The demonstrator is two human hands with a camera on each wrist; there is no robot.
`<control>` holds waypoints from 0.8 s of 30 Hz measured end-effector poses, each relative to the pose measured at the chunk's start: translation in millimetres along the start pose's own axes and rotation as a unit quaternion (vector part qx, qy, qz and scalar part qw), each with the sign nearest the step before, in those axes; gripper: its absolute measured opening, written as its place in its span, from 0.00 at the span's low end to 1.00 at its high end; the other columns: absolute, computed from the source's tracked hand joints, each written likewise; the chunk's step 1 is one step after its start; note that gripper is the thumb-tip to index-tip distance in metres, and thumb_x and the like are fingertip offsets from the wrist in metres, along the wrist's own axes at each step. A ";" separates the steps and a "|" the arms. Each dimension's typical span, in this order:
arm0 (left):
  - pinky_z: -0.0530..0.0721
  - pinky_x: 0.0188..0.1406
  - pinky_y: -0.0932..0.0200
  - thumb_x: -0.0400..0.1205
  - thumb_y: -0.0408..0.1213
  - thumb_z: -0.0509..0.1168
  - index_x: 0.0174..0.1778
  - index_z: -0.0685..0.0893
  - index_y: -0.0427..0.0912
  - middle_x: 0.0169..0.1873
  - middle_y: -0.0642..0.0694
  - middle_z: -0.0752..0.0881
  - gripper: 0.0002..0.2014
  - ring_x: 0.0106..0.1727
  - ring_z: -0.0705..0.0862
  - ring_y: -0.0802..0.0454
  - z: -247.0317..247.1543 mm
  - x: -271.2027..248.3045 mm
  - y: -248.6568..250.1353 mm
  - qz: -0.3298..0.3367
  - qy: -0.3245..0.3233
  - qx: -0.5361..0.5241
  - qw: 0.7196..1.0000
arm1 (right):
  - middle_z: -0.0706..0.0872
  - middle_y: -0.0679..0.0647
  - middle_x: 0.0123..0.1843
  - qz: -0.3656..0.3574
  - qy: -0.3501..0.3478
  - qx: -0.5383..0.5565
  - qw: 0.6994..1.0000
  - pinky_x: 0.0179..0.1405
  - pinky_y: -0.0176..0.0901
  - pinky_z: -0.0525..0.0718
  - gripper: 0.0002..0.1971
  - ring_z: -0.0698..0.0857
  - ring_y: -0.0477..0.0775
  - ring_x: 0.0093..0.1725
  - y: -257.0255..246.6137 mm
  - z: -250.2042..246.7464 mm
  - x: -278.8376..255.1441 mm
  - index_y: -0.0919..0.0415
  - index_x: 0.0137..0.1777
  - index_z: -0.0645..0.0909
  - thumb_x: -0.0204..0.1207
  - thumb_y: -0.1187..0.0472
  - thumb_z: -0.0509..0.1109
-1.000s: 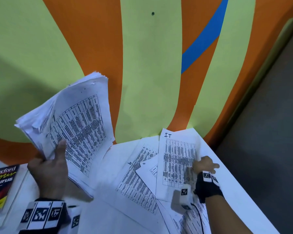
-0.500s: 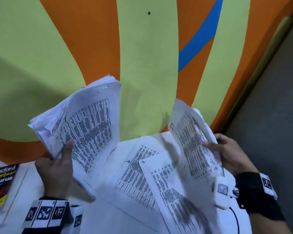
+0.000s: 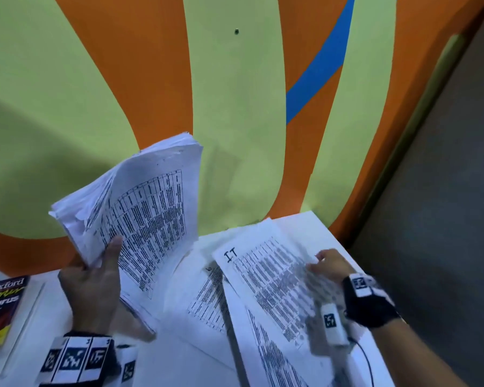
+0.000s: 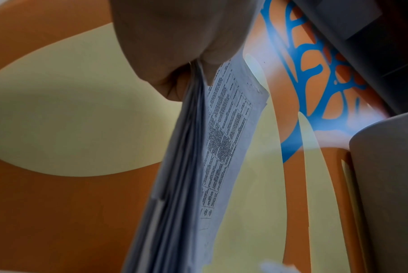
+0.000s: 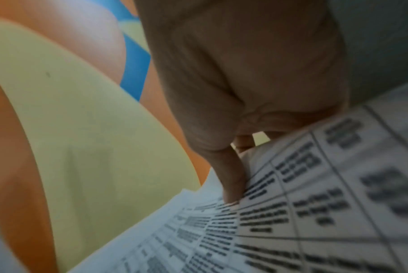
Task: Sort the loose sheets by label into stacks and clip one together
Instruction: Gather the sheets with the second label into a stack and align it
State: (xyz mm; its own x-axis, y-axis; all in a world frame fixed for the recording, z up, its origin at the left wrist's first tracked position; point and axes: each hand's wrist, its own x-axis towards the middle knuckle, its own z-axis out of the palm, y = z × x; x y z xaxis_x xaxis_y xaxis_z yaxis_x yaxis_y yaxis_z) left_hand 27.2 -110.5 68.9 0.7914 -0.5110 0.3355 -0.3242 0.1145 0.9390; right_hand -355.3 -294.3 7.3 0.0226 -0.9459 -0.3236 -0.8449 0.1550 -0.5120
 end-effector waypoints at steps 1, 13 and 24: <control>0.83 0.44 0.69 0.79 0.40 0.71 0.62 0.82 0.28 0.59 0.34 0.85 0.21 0.53 0.84 0.49 0.6 -3.2 4.0 -0.001 0.006 -0.003 1.000 | 0.81 0.55 0.47 0.024 0.002 -0.031 0.999 0.45 0.39 0.76 0.12 0.84 0.58 0.50 3.7 11.8 0.7 0.61 0.46 0.81 0.71 0.53 0.76; 0.75 0.58 0.55 0.77 0.33 0.72 0.58 0.83 0.23 0.56 0.41 0.82 0.18 0.53 0.84 0.52 2.4 -22.3 21.2 -0.002 0.020 0.003 1.000 | 0.70 0.66 0.72 0.174 0.015 -0.120 0.977 0.67 0.62 0.75 0.54 0.73 0.66 0.71 4.1 65.5 -36.3 0.61 0.73 0.57 0.54 0.41 0.84; 0.79 0.48 0.75 0.78 0.32 0.71 0.62 0.82 0.24 0.58 0.44 0.80 0.19 0.51 0.84 0.64 -8.1 -18.4 22.8 -0.002 0.030 -0.006 1.000 | 0.86 0.63 0.28 0.043 0.061 0.283 0.956 0.24 0.46 0.82 0.06 0.83 0.58 0.25 16.1 7.6 -48.2 0.69 0.36 0.83 0.66 0.71 0.78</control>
State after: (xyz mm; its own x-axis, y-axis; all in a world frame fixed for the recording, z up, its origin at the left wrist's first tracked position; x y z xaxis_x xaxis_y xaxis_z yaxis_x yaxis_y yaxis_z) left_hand 9.5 -91.5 84.7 0.8225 -0.4600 0.3345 -0.3142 0.1227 0.9414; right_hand -366.0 -244.1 8.6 -0.1265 -0.9434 -0.3066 -0.4144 0.3311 -0.8477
